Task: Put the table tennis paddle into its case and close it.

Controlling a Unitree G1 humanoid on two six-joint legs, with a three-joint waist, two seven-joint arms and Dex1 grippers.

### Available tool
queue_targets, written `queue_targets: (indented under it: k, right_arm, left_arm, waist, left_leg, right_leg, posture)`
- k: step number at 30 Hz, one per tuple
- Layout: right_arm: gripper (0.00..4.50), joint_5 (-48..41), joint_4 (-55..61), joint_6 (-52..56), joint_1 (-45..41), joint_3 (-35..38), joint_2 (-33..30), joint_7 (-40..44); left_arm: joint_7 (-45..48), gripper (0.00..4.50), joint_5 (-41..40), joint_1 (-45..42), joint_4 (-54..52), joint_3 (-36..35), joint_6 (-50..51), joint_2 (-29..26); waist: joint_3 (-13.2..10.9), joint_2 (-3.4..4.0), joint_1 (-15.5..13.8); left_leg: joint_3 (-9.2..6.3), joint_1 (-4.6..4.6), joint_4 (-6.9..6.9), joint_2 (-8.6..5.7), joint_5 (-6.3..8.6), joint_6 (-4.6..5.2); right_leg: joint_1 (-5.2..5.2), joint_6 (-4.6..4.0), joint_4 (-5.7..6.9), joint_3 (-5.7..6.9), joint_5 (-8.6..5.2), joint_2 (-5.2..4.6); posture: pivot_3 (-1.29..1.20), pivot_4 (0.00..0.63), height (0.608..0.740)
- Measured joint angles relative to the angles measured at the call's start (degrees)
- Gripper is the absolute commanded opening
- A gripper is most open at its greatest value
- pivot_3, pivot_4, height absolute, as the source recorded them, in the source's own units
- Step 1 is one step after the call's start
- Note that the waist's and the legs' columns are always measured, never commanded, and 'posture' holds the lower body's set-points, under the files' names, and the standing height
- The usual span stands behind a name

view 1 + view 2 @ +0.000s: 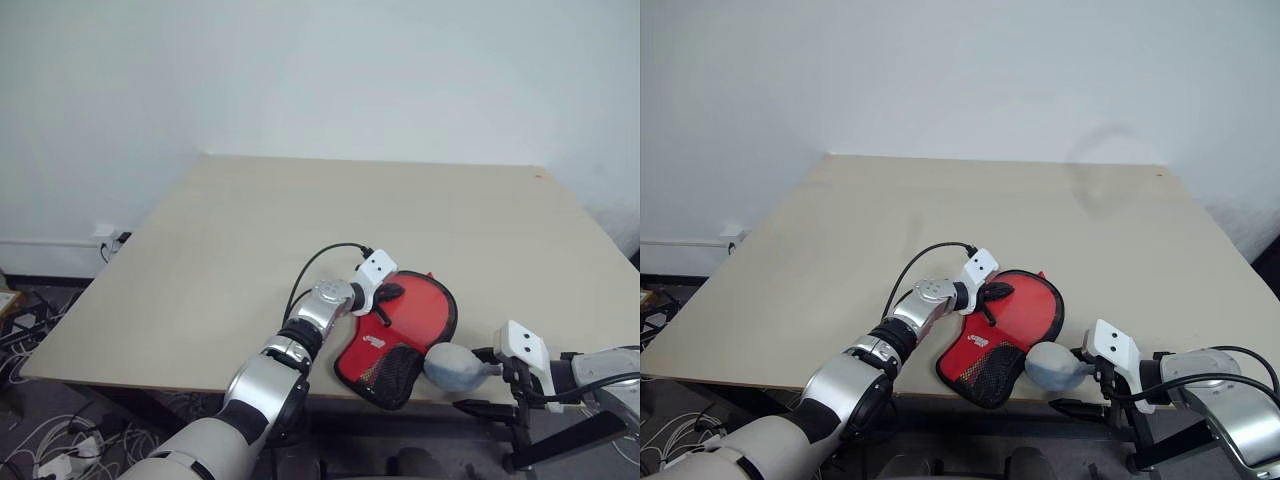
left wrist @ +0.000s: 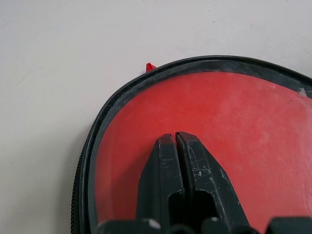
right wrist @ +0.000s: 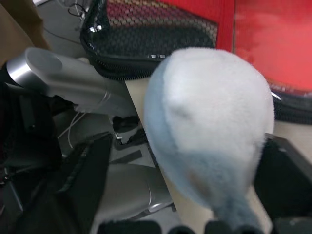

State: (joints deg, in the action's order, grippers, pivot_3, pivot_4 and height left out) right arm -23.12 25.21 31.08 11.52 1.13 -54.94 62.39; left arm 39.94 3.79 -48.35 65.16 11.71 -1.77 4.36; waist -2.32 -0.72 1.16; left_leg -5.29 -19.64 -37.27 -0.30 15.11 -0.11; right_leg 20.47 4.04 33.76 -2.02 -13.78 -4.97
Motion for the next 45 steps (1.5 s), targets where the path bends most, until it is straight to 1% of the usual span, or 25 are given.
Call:
queue_targets:
  k: [9,14,19,22,26,28,30,36,40,43,45]
  right_arm:
    - [4.42,-2.2,0.6,0.6,-3.4,3.2,0.4,-1.3]
    - [4.42,-3.0,-2.1,2.9,-9.2,4.9,2.4,-5.2]
    - [4.42,-1.4,-6.9,5.2,-15.5,3.8,6.5,-11.1]
    - [4.42,0.8,-10.9,6.3,-19.1,1.7,9.6,-15.1]
    - [4.42,2.9,-16.9,8.8,-22.5,-0.6,13.8,-19.4]
    - [4.42,2.9,-19.6,11.3,-24.0,-1.0,15.3,-20.9]
    - [4.42,2.8,-22.3,14.8,-25.9,-1.0,16.9,-22.0]
    - [4.42,1.9,-28.7,22.0,-30.6,-0.2,20.4,-24.8]
    - [4.42,0.9,-30.9,24.8,-32.3,1.0,21.1,-25.2]
    - [3.94,0.6,-31.3,25.5,-32.5,1.7,21.8,-25.4]
    - [3.35,0.3,-31.4,26.0,-32.7,2.1,22.4,-25.4]
  left_arm:
    - [0.0,0.0,0.0,-0.1,0.0,0.0,0.0,0.1]
    - [0.0,0.0,0.0,-0.2,0.0,-0.1,0.0,0.1]
    - [0.1,0.0,0.0,-0.3,0.1,-0.1,0.0,0.2]
    - [0.1,0.0,0.0,-0.3,0.1,-0.3,0.0,0.1]
    - [0.1,0.0,-0.1,-0.5,0.1,-1.1,0.0,-0.1]
    - [0.2,0.0,-0.1,-0.7,0.1,-1.5,0.0,-0.2]
    - [0.2,0.0,-0.2,-0.8,0.1,-2.0,0.0,-0.3]
    - [1.7,0.0,-3.0,-0.9,0.9,-6.0,1.1,-0.9]
    - [3.4,0.0,-4.9,-1.2,1.1,-8.0,2.0,-1.1]
    - [4.1,0.0,-5.7,-1.2,1.2,-9.0,2.6,-1.4]
    - [4.4,0.0,-6.4,-1.2,1.3,-10.0,3.0,-1.4]
  waist:
    - [0.0,0.04,0.0]
    - [0.0,0.06,0.0]
    - [0.0,0.11,0.0]
    - [0.0,0.14,0.0]
    - [0.0,0.21,0.0]
    - [0.1,0.24,-0.1]
    - [0.1,0.25,-0.1]
    - [0.1,0.32,-0.1]
    - [0.1,0.32,-0.1]
    - [0.1,0.34,0.0]
    - [0.1,0.35,0.0]
  left_leg:
    - [-0.01,-0.05,0.0,0.0,0.01,0.0]
    - [0.0,-0.1,0.0,0.0,0.01,0.0]
    - [-0.03,-0.16,0.04,-0.03,0.01,0.0]
    - [-0.01,-0.21,0.09,-0.04,0.01,0.0]
    - [-0.01,-0.52,0.1,-0.12,-0.01,0.02]
    - [-0.02,-0.82,0.06,-0.23,-0.05,0.08]
    - [-0.01,-0.89,-0.01,-0.36,-0.12,0.19]
    - [0.01,-1.01,0.03,-0.36,-0.22,0.37]
    - [-0.03,-1.11,0.11,-0.44,-0.22,0.37]
    - [-0.03,-1.12,0.23,-0.44,-0.23,0.38]
    - [-0.01,-1.12,0.23,-0.44,-0.23,0.38]
  right_leg:
    - [0.06,0.0,-0.02,0.02,0.0,-0.02]
    - [0.12,0.0,-0.05,0.03,0.0,-0.03]
    - [0.2,0.0,-0.04,0.04,0.0,-0.04]
    - [0.3,0.0,-0.02,0.03,0.0,-0.03]
    - [0.64,0.03,0.14,-0.04,0.04,-0.01]
    - [0.92,0.01,0.27,-0.16,0.25,0.02]
    - [0.97,0.06,0.31,-0.29,0.95,0.04]
    - [1.18,0.06,0.6,-0.31,0.97,0.06]
    - [1.46,0.07,1.0,-0.4,0.97,0.05]
    - [1.56,0.07,1.06,-0.4,0.97,0.07]
    - [1.58,0.07,1.06,-0.41,0.97,0.07]
  posture:
    - [0.0,0.0,0.74]
    - [0.0,0.0,0.74]
    - [0.0,0.0,0.74]
    - [0.0,0.0,0.74]
    - [0.0,0.0,0.74]
    - [0.0,0.0,0.74]
    - [0.0,0.0,0.74]
    - [0.0,0.0,0.74]
    - [0.0,0.0,0.74]
    - [0.0,0.0,0.74]
    - [0.0,0.0,0.74]
